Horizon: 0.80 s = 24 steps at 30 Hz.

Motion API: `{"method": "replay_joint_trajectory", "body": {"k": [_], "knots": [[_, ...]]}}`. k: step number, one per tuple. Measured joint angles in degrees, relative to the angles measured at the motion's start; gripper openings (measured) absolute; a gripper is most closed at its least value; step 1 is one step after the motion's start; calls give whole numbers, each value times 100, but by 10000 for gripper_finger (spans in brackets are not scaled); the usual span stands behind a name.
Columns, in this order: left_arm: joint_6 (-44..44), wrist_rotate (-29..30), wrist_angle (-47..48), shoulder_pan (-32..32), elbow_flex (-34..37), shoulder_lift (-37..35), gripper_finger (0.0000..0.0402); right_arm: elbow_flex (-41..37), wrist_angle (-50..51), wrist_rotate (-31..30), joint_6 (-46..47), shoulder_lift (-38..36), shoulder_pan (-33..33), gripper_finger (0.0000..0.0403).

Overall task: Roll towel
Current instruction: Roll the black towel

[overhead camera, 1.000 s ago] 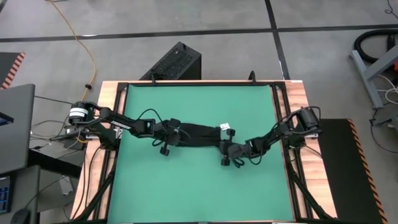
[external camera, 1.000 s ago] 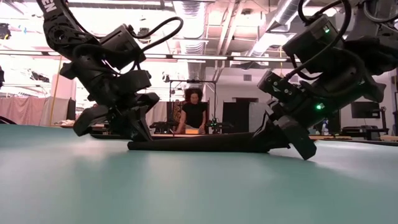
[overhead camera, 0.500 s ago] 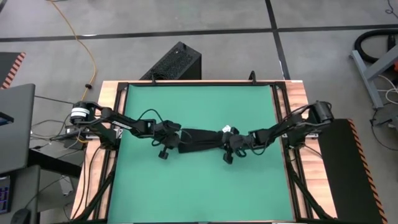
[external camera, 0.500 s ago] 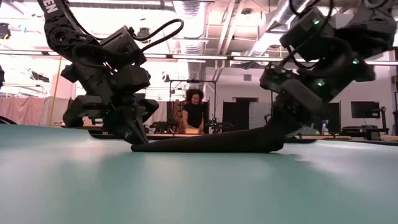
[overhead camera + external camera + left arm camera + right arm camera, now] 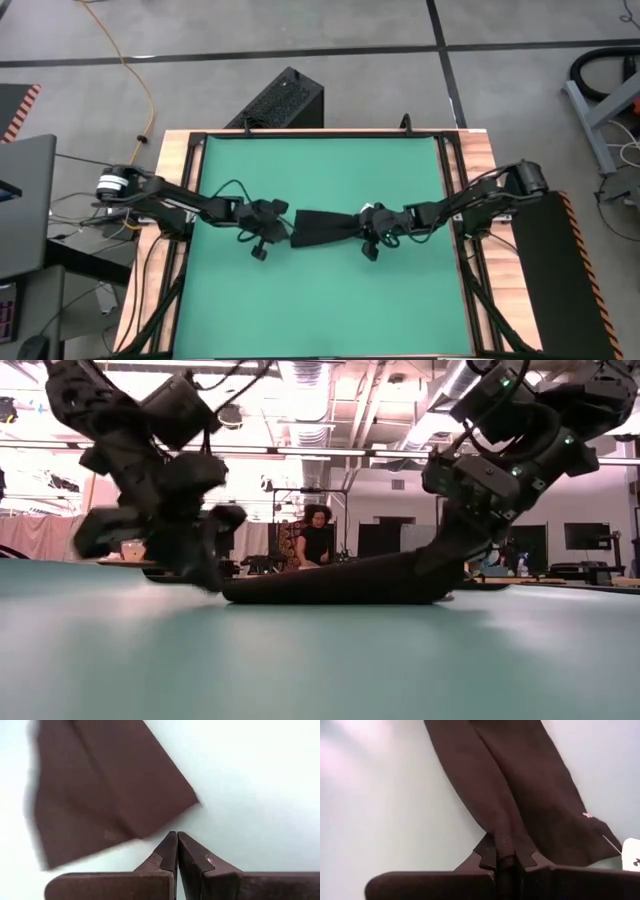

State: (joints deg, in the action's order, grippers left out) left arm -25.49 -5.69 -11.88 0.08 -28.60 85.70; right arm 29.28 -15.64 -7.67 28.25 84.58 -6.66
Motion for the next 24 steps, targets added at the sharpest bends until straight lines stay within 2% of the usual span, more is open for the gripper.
{"method": "replay_joint_trajectory", "body": {"k": [4, 8, 14, 18, 24], "knots": [[-99, 155, -291, -105, -13, -509, 0, 2, 66, 72, 23, 104, 0, 27], [-522, -107, -1173, -376, -13, -471, 0, 8, 90, 193, 22, 103, -5, 27], [-636, -1024, -2238, -903, -50, 542, 0, 13, 73, 322, 24, 87, -4, 27], [-631, -1201, -2626, -944, -166, 1189, 0, 13, 65, 368, 22, 85, -4, 27], [-575, -1376, -2669, -942, -335, 1757, 0, 24, -3, 613, 81, 83, 11, 27]]}}
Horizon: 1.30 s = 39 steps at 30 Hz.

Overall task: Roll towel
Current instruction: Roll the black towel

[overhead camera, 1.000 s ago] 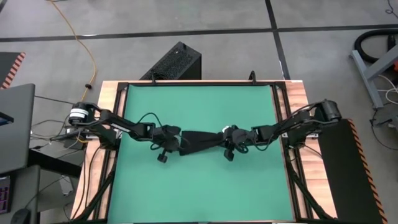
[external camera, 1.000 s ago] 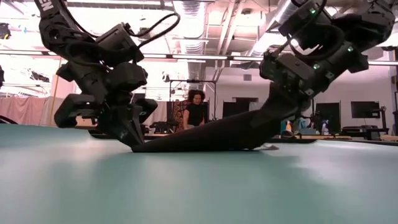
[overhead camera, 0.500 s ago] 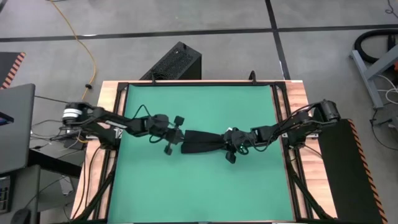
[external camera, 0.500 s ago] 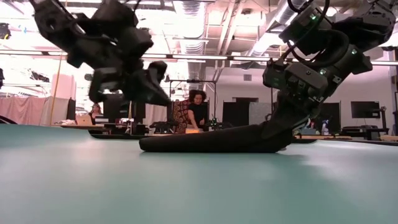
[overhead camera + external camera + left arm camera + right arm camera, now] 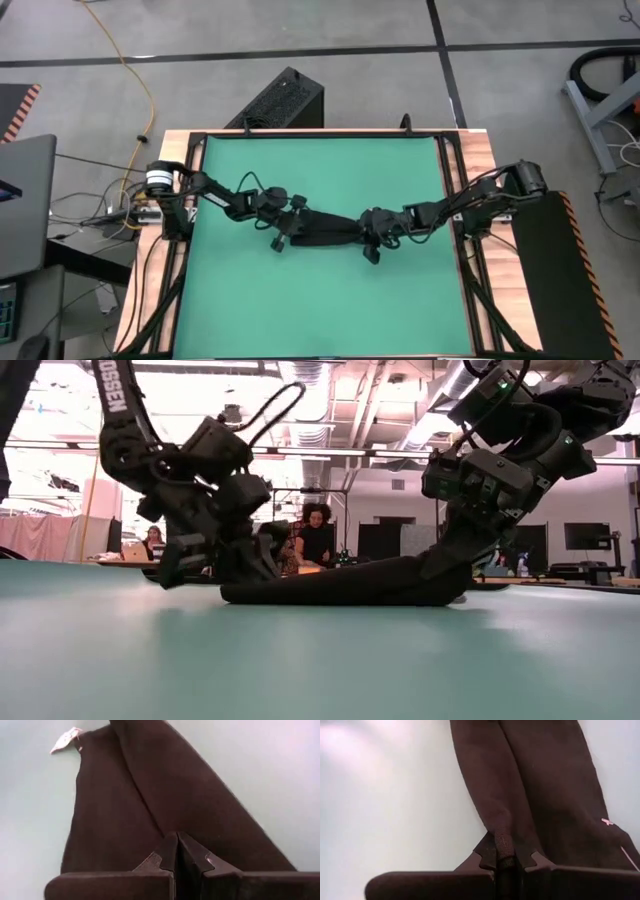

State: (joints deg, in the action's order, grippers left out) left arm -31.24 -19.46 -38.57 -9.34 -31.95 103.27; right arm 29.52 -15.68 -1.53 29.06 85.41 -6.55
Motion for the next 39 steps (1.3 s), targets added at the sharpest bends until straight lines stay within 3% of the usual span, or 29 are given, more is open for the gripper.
{"method": "replay_joint_trajectory", "body": {"k": [13, 19, 24, 30, 35, 39], "knots": [[810, -243, 680, -4, -25, 94, 0, -2, -136, 16, 1416, -207, 342, 27], [1120, -455, 912, 17, -39, 87, 0, 4, 375, -12, 2030, -553, 648, 27], [1248, -501, 937, 79, -37, 87, 0, 11, 495, 41, 2198, -339, 819, 27], [1672, -993, 1010, 85, -18, 69, 0, 13, 487, 294, 2214, 52, 929, 27], [2059, -1319, 1226, 96, 7, -301, 0, 22, 468, 327, 2231, 309, 977, 27], [2101, -1259, 1657, 123, 15, -928, 0, 18, 441, 338, 2258, 503, 963, 27]]}}
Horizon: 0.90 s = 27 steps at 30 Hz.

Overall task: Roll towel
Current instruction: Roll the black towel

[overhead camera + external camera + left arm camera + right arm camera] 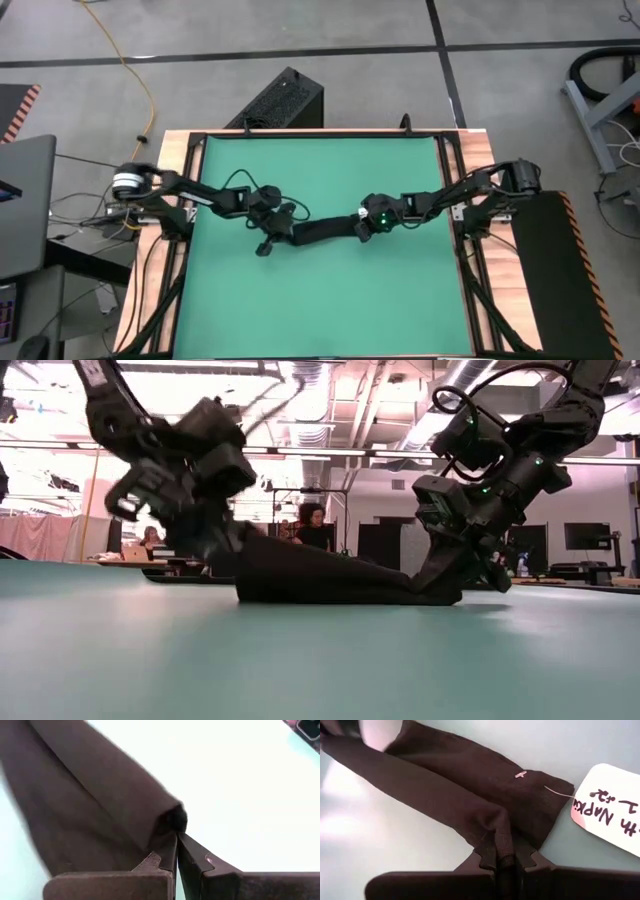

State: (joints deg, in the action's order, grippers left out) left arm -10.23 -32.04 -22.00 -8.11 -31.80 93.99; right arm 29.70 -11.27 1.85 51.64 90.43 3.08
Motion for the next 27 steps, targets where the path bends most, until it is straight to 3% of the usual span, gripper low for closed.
{"method": "replay_joint_trajectory", "body": {"k": [10, 14, 18, 27], "knots": [[-508, 1988, 1803, 348, -12, -2080, 0, -12, -145, 74, -195, 48, -5, 27], [-492, 2327, 1600, 602, -16, -2595, 0, -14, -139, 124, -145, 66, -3, 27], [-878, 2412, 1091, 963, -23, -2350, 0, -14, -136, 364, -59, 68, 88, 27], [-1765, 3268, 145, 1334, -21, -875, 0, -16, -134, 571, 133, 72, 280, 27]]}}
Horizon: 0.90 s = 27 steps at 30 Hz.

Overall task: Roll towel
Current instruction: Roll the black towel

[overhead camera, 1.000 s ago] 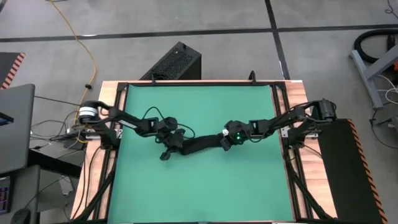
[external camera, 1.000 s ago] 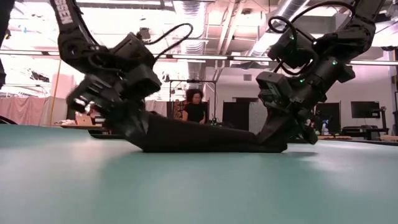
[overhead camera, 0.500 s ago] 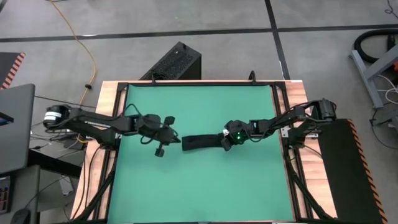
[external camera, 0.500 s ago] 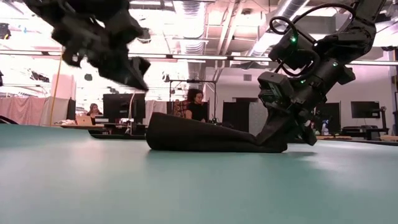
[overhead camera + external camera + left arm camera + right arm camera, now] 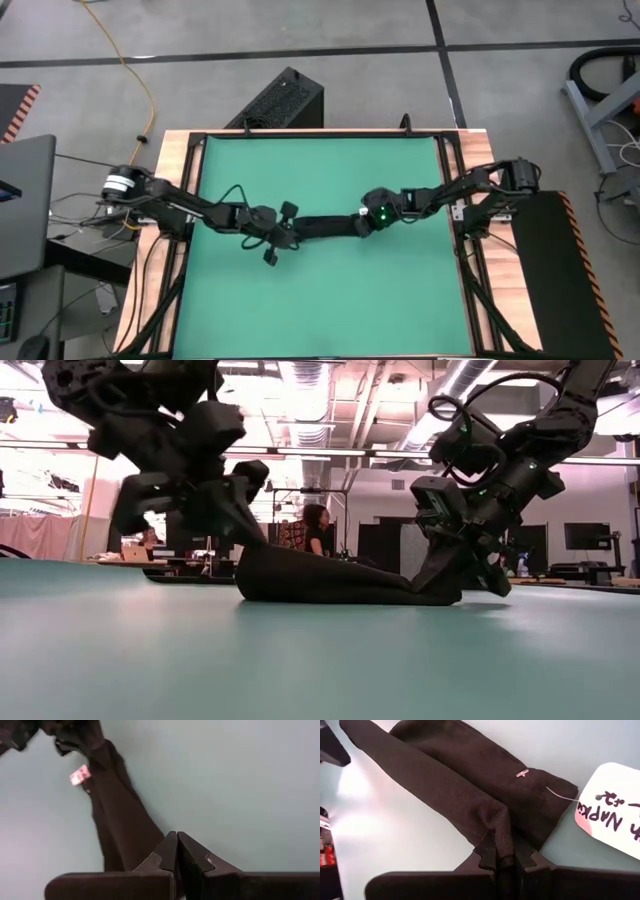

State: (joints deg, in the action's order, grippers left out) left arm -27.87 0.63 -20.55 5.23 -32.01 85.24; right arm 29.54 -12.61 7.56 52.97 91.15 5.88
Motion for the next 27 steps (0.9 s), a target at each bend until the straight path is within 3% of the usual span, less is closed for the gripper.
{"method": "replay_joint_trajectory", "body": {"k": [6, 13, 27], "knots": [[-411, 123, -676, -19, -11, 203, 0, -2, 10, 314, 148, 2, 106, 27], [-672, 13, -540, -286, -7, 266, 0, -2, -41, 624, 285, 2, 262, 27], [-670, -169, -1051, -889, -10, 1321, 0, -10, -186, 874, 183, 2, 358, 35]]}}
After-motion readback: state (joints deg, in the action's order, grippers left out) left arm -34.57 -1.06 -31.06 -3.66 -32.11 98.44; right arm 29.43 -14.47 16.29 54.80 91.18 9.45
